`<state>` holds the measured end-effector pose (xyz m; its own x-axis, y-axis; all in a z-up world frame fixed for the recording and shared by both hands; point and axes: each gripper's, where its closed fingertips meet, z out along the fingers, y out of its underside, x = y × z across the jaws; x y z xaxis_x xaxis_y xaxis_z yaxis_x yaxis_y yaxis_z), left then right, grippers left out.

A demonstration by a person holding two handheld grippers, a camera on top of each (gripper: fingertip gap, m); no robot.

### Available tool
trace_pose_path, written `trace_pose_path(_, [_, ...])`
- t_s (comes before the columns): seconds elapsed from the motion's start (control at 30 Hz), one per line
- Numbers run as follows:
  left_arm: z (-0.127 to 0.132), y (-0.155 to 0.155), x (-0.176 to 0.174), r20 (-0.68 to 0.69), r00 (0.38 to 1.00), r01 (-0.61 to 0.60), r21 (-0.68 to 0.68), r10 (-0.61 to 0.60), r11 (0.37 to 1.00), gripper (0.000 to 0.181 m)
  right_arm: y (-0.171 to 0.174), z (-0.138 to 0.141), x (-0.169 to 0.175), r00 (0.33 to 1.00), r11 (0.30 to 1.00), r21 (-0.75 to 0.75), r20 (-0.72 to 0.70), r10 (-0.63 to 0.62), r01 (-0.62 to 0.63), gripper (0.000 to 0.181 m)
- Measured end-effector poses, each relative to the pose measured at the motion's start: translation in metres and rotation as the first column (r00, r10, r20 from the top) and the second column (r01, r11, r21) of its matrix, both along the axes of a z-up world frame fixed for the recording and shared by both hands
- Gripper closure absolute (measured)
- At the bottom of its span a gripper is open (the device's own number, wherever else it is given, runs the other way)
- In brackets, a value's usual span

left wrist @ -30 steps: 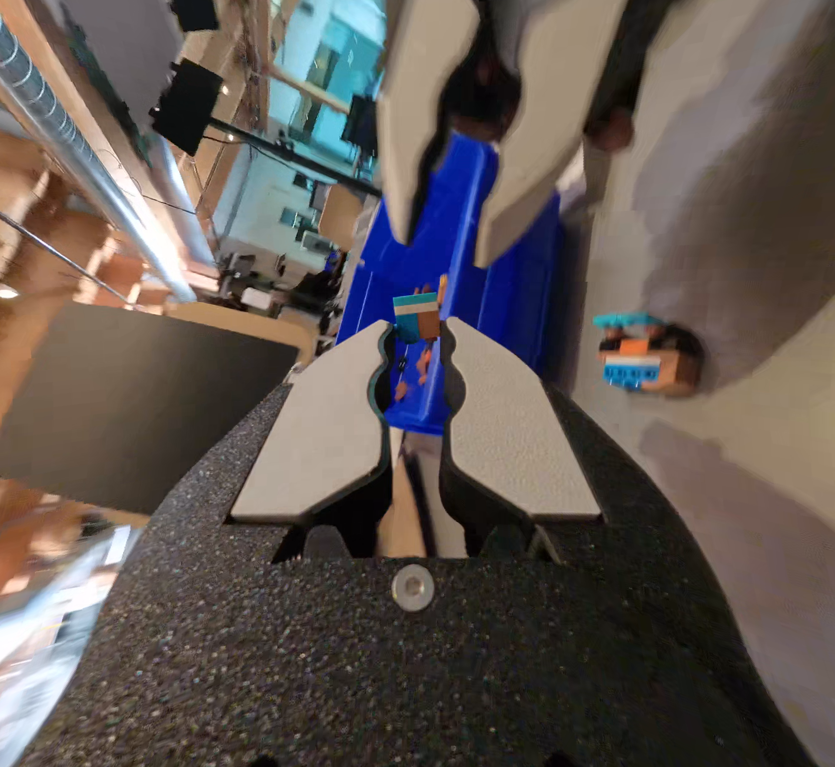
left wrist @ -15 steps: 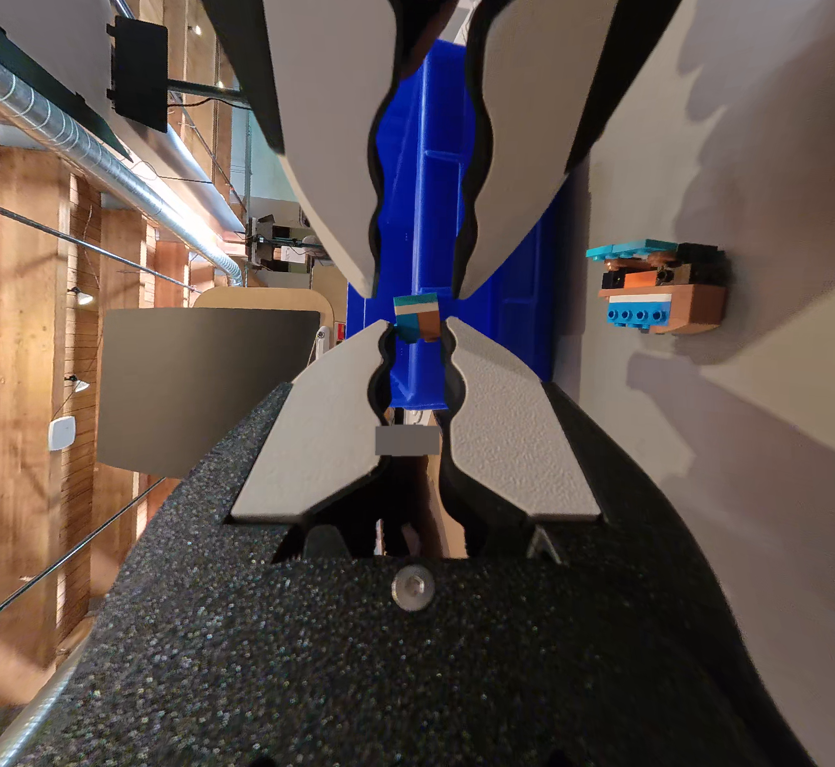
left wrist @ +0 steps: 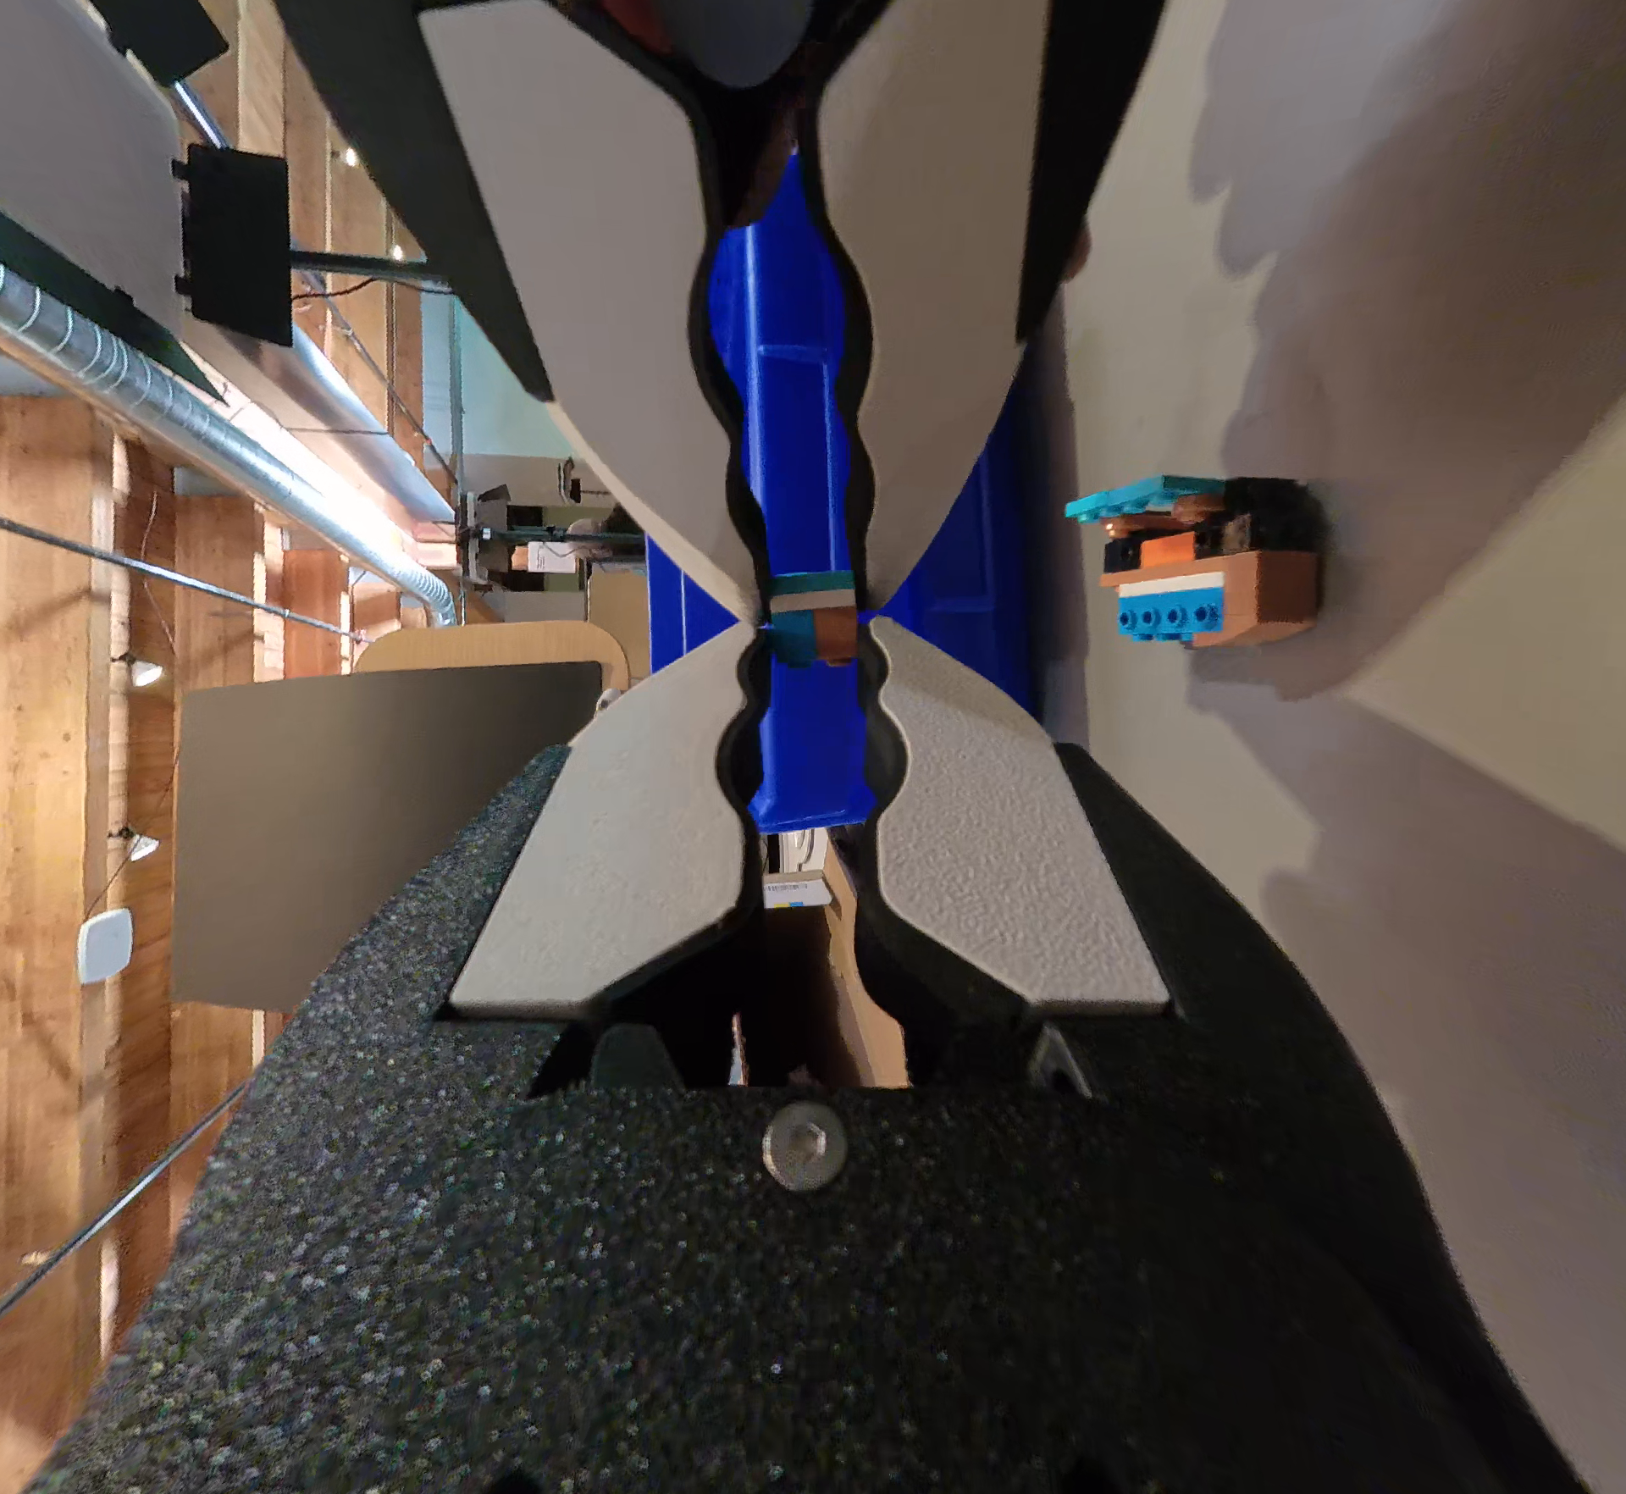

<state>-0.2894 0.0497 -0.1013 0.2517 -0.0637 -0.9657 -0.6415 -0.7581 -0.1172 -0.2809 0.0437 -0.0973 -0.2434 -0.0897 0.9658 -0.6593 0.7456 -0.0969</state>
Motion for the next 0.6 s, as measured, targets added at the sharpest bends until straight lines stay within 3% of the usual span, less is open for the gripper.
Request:
trace_pose_path(0.3, [-0.004,0.005,0.009,0.008,0.997,0.071,-0.023,-0.071,0.997,0.162,0.003,-0.007,0.012,0.972,0.996,-0.056,0.219,0.087,-0.076,0.164])
trace_pose_path(0.4, [0.000,0.002,0.003,-0.006,1.000,0.011,-0.005,-0.011,1.000,0.163,0.002,-0.002,0.008,0.984,0.994,-0.088,0.162,0.075,-0.061,0.165])
trace_pose_path(0.53, [0.000,-0.005,-0.010,-0.038,0.993,-0.109,-0.018,0.109,0.994,0.163,0.005,-0.004,-0.012,0.995,0.995,0.004,-0.003,-0.100,0.100,0.162])
trace_pose_path(0.6, [0.005,-0.006,-0.011,-0.033,0.992,-0.121,0.017,0.122,0.992,0.163,0.004,-0.001,-0.014,0.993,0.993,-0.024,-0.020,-0.120,0.120,0.162])
